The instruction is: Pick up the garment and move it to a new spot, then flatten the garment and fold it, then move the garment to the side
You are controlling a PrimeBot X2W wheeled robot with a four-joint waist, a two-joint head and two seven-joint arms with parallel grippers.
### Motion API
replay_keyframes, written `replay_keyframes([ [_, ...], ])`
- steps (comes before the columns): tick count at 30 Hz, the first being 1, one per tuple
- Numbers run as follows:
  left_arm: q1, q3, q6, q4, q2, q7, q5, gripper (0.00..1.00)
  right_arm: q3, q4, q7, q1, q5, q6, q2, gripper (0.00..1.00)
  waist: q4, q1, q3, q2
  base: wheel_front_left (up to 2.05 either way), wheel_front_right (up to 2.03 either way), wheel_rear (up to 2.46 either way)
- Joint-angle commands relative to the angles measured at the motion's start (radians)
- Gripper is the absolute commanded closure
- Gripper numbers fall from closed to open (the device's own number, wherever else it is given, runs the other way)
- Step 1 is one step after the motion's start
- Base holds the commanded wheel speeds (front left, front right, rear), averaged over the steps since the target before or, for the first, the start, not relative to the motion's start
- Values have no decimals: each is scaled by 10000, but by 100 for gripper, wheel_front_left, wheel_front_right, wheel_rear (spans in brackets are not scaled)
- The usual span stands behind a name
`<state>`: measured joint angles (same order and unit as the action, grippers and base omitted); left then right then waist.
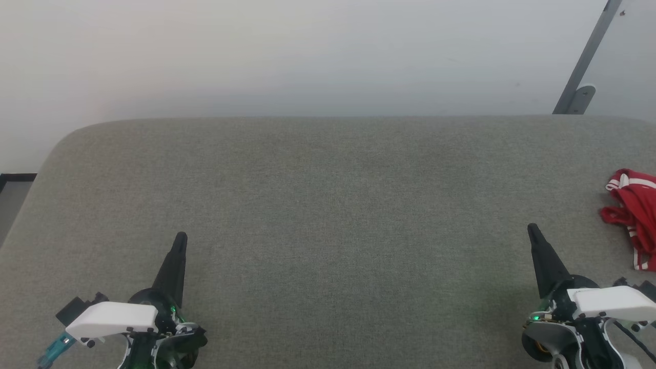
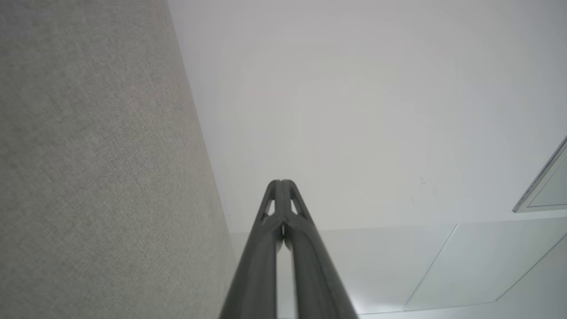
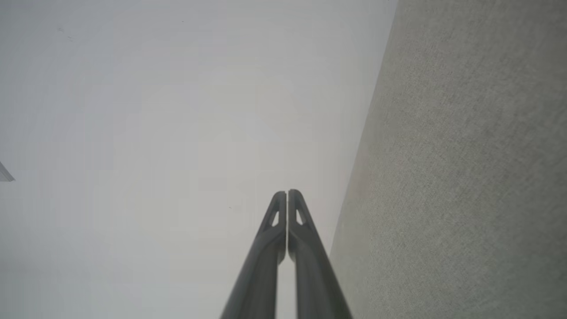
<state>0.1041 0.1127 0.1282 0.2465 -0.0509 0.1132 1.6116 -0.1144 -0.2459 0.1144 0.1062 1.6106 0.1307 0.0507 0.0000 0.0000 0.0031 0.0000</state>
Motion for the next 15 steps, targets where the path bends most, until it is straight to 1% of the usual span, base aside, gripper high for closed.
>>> replay_keyframes([
  [1,113,35,46,-8,32,50,23,100,-8,30,18,54,42,0,-36,100,0,0,0,0,0,0,0],
  [15,114,36,46,-8,33,46,20,100,-7,28,19,54,43,0,-36,100,0,0,0,0,0,0,0],
])
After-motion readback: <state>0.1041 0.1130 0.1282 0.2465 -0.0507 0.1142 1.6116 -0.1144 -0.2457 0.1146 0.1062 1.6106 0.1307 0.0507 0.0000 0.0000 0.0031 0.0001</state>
